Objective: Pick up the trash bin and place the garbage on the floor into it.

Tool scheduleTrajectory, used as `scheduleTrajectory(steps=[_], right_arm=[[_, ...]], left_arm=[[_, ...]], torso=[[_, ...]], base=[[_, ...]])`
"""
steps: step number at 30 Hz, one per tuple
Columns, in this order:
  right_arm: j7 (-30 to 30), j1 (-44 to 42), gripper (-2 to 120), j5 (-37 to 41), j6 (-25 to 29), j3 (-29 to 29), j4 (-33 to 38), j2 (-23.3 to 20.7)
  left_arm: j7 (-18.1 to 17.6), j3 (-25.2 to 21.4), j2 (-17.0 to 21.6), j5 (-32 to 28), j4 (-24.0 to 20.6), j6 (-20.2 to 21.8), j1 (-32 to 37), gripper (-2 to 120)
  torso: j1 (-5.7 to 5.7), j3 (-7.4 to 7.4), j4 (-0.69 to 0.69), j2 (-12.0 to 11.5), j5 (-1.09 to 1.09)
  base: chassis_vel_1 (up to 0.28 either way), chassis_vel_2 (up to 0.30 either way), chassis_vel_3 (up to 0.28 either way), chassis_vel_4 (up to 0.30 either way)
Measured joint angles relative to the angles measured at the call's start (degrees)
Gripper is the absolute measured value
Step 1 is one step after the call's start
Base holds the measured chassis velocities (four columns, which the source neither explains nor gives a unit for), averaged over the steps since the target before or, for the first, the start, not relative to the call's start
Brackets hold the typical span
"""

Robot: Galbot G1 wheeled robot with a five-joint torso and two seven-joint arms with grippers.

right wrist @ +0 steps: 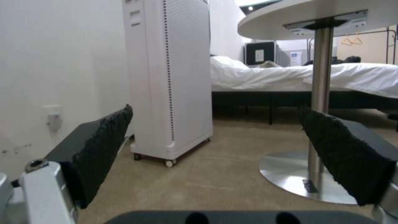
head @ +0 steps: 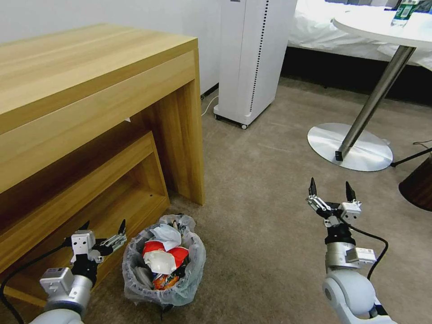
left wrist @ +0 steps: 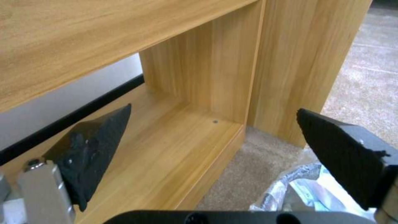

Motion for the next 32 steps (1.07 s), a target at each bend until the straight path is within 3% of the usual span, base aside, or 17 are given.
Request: scheduleTrajectory(steps=[32], right_arm=[[0.10,0.03,100,0.08,-0.08,-0.05,0.20,-0.09]], left_arm=[[-0.11,0.03,-0.08,0.03,-0.16,0.06,0.07,100]], torso=[[0.00,0.00,0.00,0.00,0.00]], base=[[0.000,0.000,0.000,0.000]])
